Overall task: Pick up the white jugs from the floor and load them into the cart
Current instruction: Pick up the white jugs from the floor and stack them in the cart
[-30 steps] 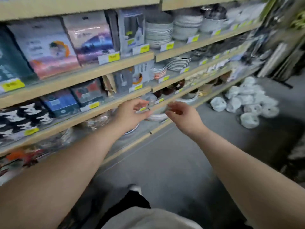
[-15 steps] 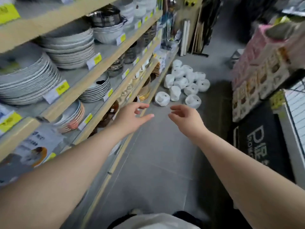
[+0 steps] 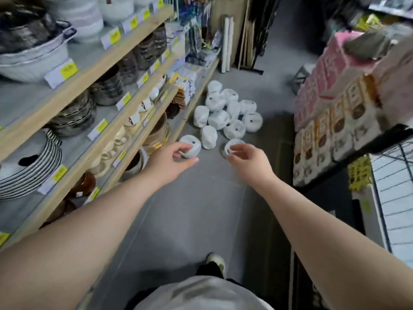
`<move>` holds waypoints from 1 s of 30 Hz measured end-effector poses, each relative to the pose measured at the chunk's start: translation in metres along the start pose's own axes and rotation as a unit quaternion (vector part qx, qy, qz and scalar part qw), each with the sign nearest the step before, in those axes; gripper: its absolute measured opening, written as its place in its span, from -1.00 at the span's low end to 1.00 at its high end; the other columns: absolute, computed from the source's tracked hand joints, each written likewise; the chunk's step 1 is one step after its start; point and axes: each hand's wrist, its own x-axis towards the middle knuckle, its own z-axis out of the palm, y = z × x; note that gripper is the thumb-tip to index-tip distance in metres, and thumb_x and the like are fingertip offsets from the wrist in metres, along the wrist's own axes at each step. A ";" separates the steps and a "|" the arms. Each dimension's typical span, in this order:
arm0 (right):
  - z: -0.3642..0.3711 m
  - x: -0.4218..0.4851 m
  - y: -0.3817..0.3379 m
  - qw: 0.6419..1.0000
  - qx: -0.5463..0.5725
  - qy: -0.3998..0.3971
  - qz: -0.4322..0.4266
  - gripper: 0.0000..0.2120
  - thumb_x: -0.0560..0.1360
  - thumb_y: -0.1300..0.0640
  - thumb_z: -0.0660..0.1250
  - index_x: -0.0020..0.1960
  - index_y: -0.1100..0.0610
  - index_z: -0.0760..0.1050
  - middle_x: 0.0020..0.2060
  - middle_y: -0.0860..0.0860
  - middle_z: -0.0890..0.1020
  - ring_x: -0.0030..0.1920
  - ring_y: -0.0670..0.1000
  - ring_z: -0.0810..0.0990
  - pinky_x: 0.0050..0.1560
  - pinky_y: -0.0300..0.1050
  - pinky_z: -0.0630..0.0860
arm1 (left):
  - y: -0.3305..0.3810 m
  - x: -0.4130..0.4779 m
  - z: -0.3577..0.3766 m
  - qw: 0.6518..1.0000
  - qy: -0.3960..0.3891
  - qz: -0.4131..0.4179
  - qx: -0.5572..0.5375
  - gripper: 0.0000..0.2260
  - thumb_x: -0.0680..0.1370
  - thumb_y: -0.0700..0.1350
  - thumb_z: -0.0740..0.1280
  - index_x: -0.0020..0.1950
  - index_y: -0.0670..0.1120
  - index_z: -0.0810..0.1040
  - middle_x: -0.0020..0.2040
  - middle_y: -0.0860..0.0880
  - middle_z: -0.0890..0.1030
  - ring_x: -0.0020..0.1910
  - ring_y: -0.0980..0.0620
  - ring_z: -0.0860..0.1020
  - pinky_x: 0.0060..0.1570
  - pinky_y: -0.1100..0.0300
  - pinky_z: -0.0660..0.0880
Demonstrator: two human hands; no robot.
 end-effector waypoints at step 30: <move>0.068 0.570 0.028 0.969 -0.076 -0.230 0.058 -0.72 0.52 0.12 0.37 0.22 0.08 0.54 -0.03 -0.05 0.61 -0.20 -0.06 0.53 -0.20 -0.25 0.46 | -0.095 0.458 0.075 0.958 0.085 -0.274 -0.028 -0.59 0.45 -0.02 0.49 0.27 0.00 0.54 0.16 0.06 0.55 0.09 0.09 0.51 0.06 0.18 0.44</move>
